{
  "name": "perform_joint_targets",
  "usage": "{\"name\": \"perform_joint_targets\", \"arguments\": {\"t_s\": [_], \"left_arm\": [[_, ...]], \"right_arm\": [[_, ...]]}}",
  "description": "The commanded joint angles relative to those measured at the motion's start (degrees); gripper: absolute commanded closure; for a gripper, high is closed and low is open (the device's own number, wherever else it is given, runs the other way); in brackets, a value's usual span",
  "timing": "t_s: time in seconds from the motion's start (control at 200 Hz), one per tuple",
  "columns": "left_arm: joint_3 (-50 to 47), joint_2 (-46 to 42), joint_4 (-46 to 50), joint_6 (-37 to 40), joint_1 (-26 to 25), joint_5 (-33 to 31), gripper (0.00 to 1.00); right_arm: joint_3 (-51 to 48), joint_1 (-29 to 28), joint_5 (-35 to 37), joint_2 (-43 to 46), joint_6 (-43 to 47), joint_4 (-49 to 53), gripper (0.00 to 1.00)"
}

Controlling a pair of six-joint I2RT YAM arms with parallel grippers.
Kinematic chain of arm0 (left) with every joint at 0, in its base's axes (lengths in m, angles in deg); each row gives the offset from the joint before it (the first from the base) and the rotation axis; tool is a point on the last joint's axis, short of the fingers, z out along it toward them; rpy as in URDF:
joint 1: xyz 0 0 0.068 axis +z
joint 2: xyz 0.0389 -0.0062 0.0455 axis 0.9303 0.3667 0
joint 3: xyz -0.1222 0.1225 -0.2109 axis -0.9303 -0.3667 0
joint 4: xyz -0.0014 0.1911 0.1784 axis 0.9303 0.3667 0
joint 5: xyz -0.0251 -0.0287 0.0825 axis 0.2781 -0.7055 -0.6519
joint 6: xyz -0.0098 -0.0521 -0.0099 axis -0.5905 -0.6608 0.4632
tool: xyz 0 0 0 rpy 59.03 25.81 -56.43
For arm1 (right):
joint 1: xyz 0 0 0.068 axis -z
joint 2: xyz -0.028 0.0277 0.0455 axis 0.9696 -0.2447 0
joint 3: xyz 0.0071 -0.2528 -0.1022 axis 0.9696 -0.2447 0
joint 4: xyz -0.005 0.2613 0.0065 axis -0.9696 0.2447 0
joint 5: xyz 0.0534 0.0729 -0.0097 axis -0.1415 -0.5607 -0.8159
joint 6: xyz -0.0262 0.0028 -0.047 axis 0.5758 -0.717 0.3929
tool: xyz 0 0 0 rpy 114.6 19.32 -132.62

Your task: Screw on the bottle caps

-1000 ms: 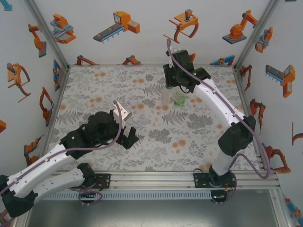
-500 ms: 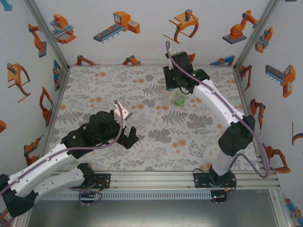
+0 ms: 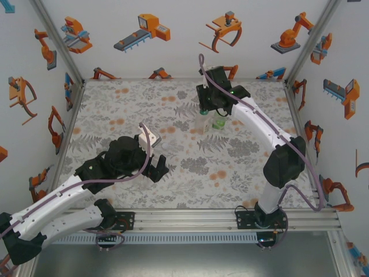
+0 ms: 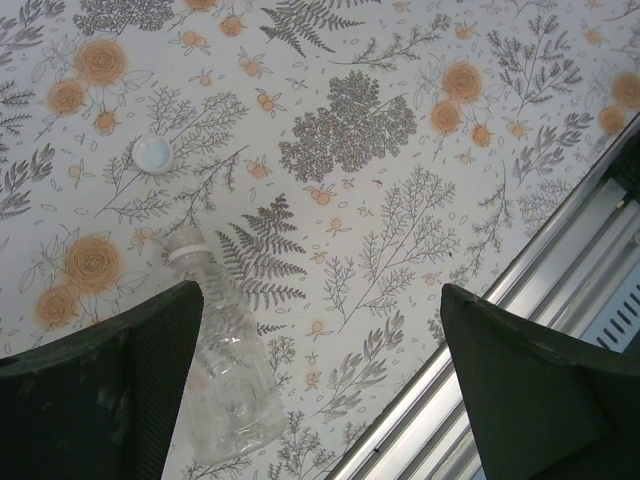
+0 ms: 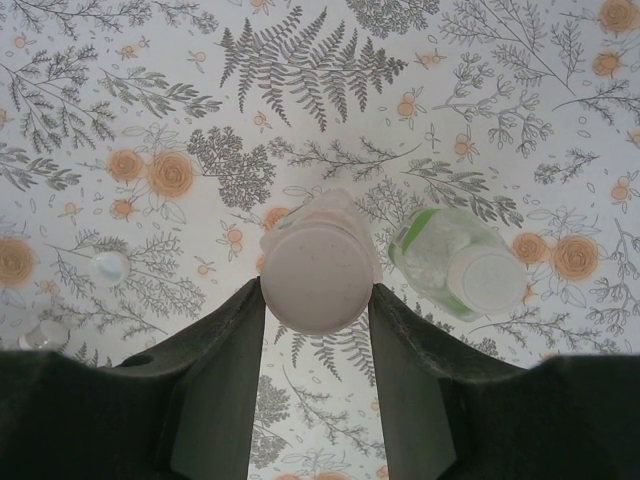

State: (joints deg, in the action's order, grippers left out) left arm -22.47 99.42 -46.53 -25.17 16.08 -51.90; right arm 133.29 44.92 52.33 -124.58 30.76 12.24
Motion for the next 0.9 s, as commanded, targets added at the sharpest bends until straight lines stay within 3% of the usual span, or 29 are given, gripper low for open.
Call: {"name": "perform_joint_targets", "arguments": {"t_s": [0.0, 0.19, 0.511, 0.891], "left_arm": [[-0.54, -0.83, 0.47, -1.17, 0.37, 0.39, 0.06], [-0.89, -1.37, 0.40, -1.21, 0.46, 0.30, 0.06], [-1.15, -1.42, 0.60, -1.37, 0.63, -0.48, 0.06], [-0.67, 3.69, 6.26, -8.48, 1.57, -14.29, 0.09]], "right_arm": [[-0.72, 0.33, -0.48, -0.99, -0.88, -1.13, 0.56], [-0.68, 0.33, -0.33, -0.69, -1.19, -1.06, 0.49], [2.19, 0.33, -0.12, 1.14, -1.23, 1.34, 0.46], [2.16, 0.33, -0.63, 8.77, -1.60, 3.12, 0.46]]}}
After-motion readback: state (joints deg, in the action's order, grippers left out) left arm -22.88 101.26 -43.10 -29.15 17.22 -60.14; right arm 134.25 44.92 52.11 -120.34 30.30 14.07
